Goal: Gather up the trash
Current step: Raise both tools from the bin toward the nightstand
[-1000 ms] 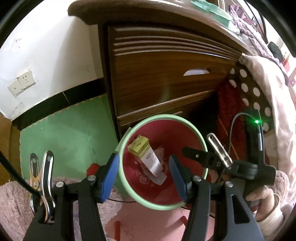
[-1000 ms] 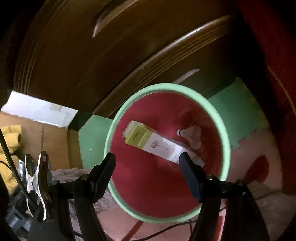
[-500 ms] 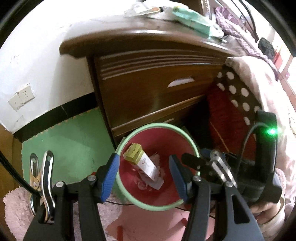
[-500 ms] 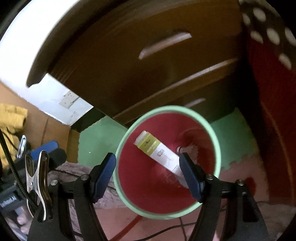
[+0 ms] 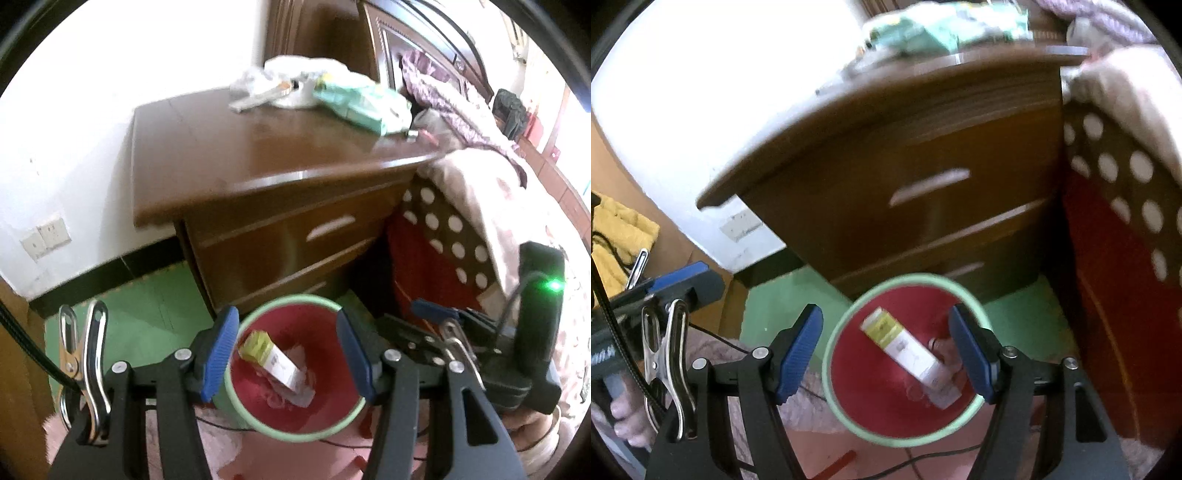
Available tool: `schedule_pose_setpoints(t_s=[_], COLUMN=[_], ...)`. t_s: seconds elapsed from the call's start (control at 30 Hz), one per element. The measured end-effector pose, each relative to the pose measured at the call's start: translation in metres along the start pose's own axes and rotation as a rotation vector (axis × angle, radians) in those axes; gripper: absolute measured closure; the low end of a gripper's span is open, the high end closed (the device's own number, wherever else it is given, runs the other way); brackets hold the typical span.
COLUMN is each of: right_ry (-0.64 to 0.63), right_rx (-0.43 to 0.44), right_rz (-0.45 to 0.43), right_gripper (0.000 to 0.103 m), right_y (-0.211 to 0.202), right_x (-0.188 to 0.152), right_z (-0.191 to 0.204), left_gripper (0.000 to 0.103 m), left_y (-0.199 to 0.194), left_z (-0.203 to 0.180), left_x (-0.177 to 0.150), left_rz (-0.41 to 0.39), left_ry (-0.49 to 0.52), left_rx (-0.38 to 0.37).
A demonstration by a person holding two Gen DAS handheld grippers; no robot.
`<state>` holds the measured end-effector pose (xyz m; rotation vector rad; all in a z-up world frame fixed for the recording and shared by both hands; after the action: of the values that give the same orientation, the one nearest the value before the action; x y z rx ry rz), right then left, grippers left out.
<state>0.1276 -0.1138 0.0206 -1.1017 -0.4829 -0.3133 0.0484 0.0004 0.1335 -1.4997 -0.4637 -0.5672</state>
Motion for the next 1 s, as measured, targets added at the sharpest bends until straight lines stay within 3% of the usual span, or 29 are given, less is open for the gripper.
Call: schedule_pose_setpoints(t_s=[0.33,0.6,0.73,1.0], right_ry=[-0.15,-0.184,-0.188,-0.182], right_rx=[-0.004,-0.021,-0.041,-0.034], right_rz=[-0.139,-0.223,-0.264,-0.292], right_gripper=[0.031,0.031,0.031,0.031], right_y=[-0.047,-0.072,-0.08,-0.092], right_x=[0.038,0.075,0.096,0.105], right_z=[0.024,0.025,0.022,0.021], left_gripper=[0.045,0.045,0.045,0.045], left_y=[-0.011,0.001,0.003,-0.01], left_z=[0.004,0.02,0.029,0.041], left_x=[0.05,0.081,0.084,0.062], left_rz=[-0.047,-0.029,-0.032,-0.046], left_ry=[0.043,-0.006,-0.06,-0.079], left_rx=[0.035,0.011,-0.002,0.068])
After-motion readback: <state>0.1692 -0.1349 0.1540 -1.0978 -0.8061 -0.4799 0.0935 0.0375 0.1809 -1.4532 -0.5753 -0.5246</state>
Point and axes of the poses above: each gripper's, at about its wrist camera, not at the fingertips, and y roughly the way its jaws point, z to its left, x to its top, the point moved 6 cm from there along y, roughly the way its jaws point, and after that the axes turned 12 degrees about y, right-handed, at the moved point
